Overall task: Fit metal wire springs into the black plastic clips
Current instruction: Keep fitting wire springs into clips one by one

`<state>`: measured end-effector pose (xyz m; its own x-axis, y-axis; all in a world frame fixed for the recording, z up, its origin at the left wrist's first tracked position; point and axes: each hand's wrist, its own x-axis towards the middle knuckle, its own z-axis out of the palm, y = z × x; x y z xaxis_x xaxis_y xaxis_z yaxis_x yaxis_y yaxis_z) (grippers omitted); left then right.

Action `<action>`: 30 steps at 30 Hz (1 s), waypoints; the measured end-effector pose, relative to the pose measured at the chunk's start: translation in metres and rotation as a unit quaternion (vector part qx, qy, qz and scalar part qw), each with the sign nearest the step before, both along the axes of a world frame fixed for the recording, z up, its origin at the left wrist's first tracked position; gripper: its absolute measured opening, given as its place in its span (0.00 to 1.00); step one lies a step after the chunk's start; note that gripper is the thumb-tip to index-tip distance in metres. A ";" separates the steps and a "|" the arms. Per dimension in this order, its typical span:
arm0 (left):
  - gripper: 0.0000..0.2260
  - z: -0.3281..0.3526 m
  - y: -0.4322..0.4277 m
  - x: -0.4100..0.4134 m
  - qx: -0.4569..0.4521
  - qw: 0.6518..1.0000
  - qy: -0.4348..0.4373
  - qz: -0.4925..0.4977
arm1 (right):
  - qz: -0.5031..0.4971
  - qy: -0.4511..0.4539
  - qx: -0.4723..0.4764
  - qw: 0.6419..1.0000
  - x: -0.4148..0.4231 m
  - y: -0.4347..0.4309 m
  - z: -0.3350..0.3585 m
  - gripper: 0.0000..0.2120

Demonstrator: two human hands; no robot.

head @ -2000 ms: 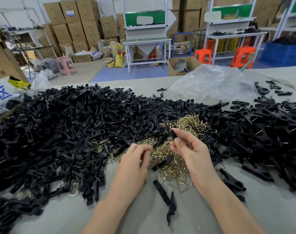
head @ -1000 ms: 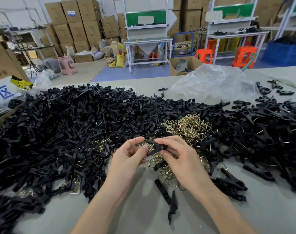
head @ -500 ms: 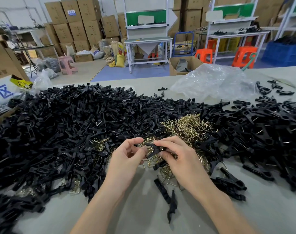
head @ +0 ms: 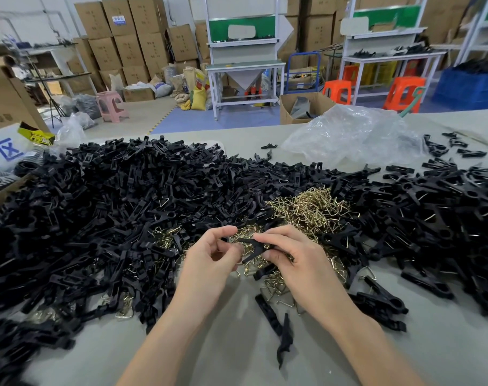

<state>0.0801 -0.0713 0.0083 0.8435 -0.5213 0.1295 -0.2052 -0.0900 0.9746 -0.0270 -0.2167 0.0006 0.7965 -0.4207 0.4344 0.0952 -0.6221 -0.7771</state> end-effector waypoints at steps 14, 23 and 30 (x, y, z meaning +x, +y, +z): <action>0.09 0.002 -0.002 -0.002 -0.012 1.000 0.023 -0.002 | 0.003 -0.017 0.053 0.998 0.003 -0.002 -0.002 0.19; 0.09 0.003 -0.001 -0.003 -0.017 0.999 0.034 -0.008 | 0.006 -0.024 0.039 0.999 0.004 -0.002 -0.004 0.20; 0.09 0.003 -0.002 -0.005 -0.016 0.999 0.043 -0.007 | -0.006 -0.013 -0.011 1.000 0.002 -0.002 -0.003 0.17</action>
